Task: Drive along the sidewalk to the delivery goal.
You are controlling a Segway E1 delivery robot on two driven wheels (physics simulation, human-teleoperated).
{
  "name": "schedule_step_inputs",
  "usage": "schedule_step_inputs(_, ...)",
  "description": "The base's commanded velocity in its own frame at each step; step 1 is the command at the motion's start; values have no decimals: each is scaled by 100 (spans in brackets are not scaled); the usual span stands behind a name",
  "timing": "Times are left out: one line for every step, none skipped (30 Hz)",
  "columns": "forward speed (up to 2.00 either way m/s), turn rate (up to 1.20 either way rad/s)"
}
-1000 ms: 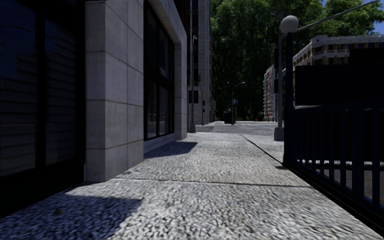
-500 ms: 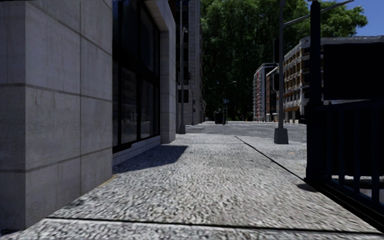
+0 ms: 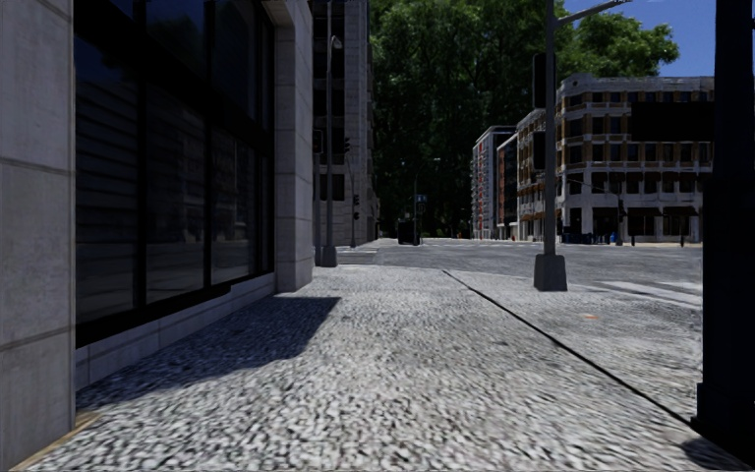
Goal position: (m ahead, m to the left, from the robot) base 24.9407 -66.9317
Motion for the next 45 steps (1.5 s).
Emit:
schedule_step_inputs(200, -40)
schedule_step_inputs(200, -42)
schedule_step_inputs(200, -45)
schedule_step_inputs(200, -46)
schedule_step_inputs(200, -46)
schedule_step_inputs(200, -47)
schedule_step_inputs(200, -48)
schedule_step_inputs(200, -48)
schedule_step_inputs(200, -48)
schedule_step_inputs(200, -48)
schedule_step_inputs(200, -49)
schedule_step_inputs(196, -54)
schedule_step_inputs(194, -57)
schedule_step_inputs(194, -57)
schedule_step_inputs(193, -58)
schedule_step_inputs(193, -58)
schedule_step_inputs(193, -58)
schedule_step_inputs(193, -58)
schedule_step_inputs(193, -58)
schedule_step_inputs(193, -58)
schedule_step_inputs(193, -58)
schedule_step_inputs(193, -58)
schedule_step_inputs(193, -58)
schedule_step_inputs(193, -58)
schedule_step_inputs(193, -58)
schedule_step_inputs(193, -58)
schedule_step_inputs(193, -58)
schedule_step_inputs(193, -58)
schedule_step_inputs(193, -58)
schedule_step_inputs(194, -58)
schedule_step_inputs(194, -58)
schedule_step_inputs(198, -58)
schedule_step_inputs(200, -58)
schedule_step_inputs(200, -58)
schedule_step_inputs(200, -58)
schedule_step_inputs(200, -58)
schedule_step_inputs(200, -58)
schedule_step_inputs(200, -58)
schedule_step_inputs(200, -58)
schedule_step_inputs(200, -58)
schedule_step_inputs(200, -58)
schedule_step_inputs(200, -58)
schedule_step_inputs(200, -58)
schedule_step_inputs(200, -58)
schedule_step_inputs(200, -58)
